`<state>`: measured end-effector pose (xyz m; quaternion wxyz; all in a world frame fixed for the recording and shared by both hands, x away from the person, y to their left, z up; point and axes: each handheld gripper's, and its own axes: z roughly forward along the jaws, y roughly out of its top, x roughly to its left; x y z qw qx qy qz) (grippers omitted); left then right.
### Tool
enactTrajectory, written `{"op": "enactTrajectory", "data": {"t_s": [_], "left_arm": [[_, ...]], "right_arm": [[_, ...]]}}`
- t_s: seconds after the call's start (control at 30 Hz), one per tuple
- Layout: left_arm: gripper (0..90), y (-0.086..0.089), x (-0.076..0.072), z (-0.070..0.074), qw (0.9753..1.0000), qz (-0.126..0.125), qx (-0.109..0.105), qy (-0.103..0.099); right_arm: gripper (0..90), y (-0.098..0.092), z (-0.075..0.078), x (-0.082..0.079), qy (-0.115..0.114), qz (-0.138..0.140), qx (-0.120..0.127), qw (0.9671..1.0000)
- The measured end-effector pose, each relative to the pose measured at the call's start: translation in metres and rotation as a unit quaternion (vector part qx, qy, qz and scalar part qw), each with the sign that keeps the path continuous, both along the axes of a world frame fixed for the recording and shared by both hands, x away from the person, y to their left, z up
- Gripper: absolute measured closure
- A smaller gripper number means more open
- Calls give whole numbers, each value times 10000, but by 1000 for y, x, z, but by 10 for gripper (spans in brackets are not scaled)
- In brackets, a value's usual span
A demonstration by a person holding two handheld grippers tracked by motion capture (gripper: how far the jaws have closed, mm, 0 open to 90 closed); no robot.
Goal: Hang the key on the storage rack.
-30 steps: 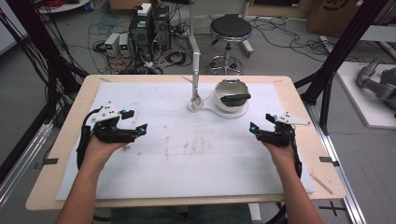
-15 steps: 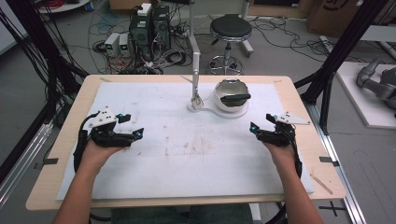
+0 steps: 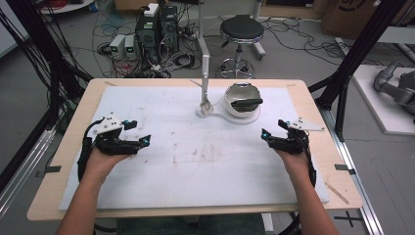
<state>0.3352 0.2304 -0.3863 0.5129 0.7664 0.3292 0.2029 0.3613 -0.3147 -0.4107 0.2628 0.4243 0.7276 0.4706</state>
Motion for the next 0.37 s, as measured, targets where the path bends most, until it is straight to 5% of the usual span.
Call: {"op": "enactTrajectory", "data": {"t_s": [0.37], "left_arm": [[226,0,3,-4,9998,-46,-123,117]], "right_arm": [[200,0,0,0,17,19,-4,10000]]}}
